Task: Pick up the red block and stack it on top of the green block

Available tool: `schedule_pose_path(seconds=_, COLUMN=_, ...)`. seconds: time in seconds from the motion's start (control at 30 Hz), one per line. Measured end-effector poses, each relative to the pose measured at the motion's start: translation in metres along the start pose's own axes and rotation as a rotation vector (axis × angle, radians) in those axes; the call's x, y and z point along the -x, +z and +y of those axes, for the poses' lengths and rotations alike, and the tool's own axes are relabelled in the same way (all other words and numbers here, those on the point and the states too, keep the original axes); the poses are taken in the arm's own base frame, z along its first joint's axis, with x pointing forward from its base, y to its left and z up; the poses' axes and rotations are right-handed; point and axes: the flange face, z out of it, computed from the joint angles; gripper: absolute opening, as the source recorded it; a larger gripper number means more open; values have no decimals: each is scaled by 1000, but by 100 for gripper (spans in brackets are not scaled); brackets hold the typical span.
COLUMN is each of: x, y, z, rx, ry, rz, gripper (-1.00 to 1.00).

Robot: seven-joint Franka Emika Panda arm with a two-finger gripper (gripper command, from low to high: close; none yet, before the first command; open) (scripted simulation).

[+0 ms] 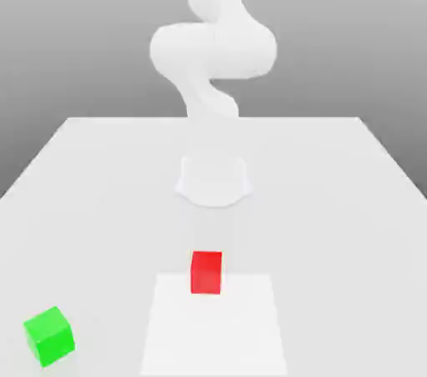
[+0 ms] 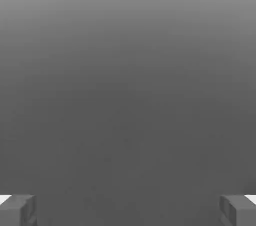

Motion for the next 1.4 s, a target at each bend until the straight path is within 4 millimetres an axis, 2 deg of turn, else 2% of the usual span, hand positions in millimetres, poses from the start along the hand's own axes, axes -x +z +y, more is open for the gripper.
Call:
schedule_pose_path(seconds=0.13, x=27, y=96, z=31, rx=109, ry=6, rz=-99, gripper=0)
schedule_pose_path(seconds=0.3, x=79, y=194, z=90, rx=246, ry=16, rz=-226, gripper=0)
schedule_pose_path(seconds=0.43, x=136, y=254, z=152, rx=364, ry=25, rz=-337, gripper=0)
schedule_pose_path(seconds=0.57, x=204, y=303, z=225, rx=486, ry=34, rz=-452, gripper=0)
schedule_pose_path(seconds=0.63, x=229, y=325, z=251, rx=518, ry=37, rz=-484, gripper=0)
schedule_pose_path(seconds=0.77, x=250, y=350, z=273, rx=529, ry=38, rz=-493, gripper=0)
schedule_pose_path(seconds=0.8, x=254, y=355, z=276, rx=529, ry=38, rz=-493, gripper=-100)
schedule_pose_path(seconds=1.0, x=255, y=357, z=278, rx=529, ry=38, rz=-493, gripper=-100)
schedule_pose_path(seconds=1.1, x=248, y=347, z=271, rx=529, ry=38, rz=-494, gripper=-100)
schedule_pose_path(seconds=1.3, x=227, y=313, z=250, rx=530, ry=40, rz=-493, gripper=-100)
schedule_pose_path(seconds=1.4, x=192, y=320, z=247, rx=567, ry=187, rz=-451, gripper=-100)
